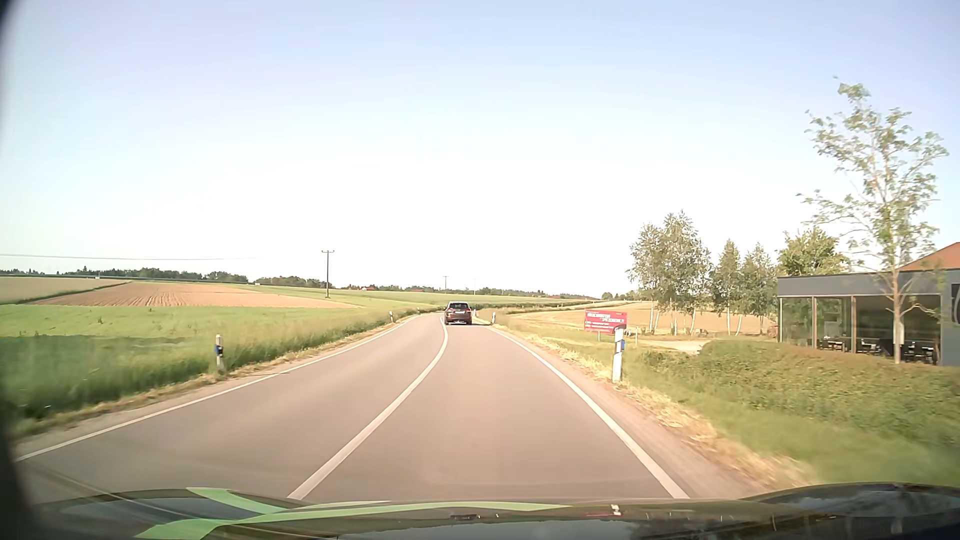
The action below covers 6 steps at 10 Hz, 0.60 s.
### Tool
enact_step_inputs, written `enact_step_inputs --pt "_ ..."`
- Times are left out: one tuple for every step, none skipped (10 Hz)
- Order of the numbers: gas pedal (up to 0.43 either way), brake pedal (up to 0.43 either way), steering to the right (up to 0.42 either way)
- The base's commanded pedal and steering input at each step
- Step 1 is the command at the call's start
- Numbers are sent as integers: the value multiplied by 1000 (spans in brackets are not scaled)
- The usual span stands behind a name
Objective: Follow the waypoints while adhering to traffic rules and regulations
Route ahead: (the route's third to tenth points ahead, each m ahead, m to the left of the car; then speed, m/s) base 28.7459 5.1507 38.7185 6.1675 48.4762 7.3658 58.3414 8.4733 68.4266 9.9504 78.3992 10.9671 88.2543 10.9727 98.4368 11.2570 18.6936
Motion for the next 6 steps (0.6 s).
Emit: enact_step_inputs --pt "157 0 -23" --pt "177 0 -23" --pt "177 0 -24" --pt "189 0 -24" --pt "189 0 -24" --pt "197 0 -24"
